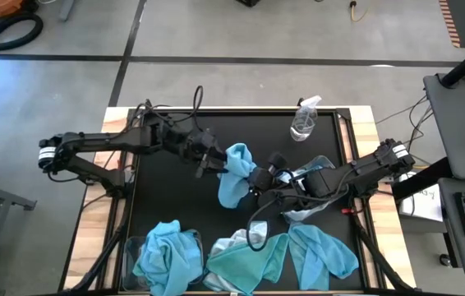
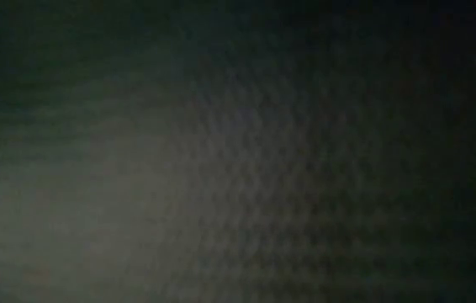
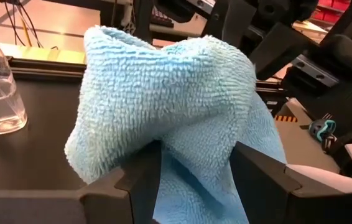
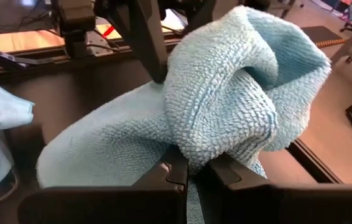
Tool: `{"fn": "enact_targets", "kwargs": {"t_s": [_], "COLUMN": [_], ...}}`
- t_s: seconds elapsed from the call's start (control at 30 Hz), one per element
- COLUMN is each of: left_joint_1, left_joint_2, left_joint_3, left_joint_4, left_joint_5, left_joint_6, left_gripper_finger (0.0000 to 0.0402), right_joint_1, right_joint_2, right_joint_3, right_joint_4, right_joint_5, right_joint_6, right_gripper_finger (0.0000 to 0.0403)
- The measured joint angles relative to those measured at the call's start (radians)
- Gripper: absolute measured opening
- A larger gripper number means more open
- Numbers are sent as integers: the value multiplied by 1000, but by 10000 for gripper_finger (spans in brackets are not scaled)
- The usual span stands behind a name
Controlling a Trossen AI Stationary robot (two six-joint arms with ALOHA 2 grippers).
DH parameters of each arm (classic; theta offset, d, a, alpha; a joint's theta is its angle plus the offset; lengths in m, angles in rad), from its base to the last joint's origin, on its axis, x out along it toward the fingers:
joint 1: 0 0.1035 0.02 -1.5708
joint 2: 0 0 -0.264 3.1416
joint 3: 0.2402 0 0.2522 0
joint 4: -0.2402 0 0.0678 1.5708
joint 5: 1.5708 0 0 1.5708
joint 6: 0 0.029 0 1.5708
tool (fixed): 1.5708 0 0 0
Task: Sort microfiber towel by color & place in baskets
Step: Put the blue towel into the bottom transparent bin
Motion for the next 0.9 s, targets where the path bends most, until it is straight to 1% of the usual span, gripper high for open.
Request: {"fn": "enact_targets", "kwargs": {"t_s": [0.4,0.5,0.63,0.77,0.9], "left_joint_1": [-6,-6,-6,-6,-6], "left_joint_2": [7,7,7,7,7], "left_joint_3": [0,0,0,0,0], "left_joint_4": [41,41,41,41,41], "left_joint_5": [0,0,1,1,25], "left_joint_6": [-26,-26,-26,-26,-27], "left_gripper_finger": [173,161,124,72,15], "right_joint_1": [0,0,0,0,0], "right_joint_2": [0,0,0,0,0], "right_joint_3": [0,0,0,0,0], "right_joint_4": [19,19,19,19,19], "right_joint_5": [0,1,1,1,1], "right_joint_6": [-22,-22,-22,-22,-22], "right_gripper_finger": [11,11,11,11,11]}}
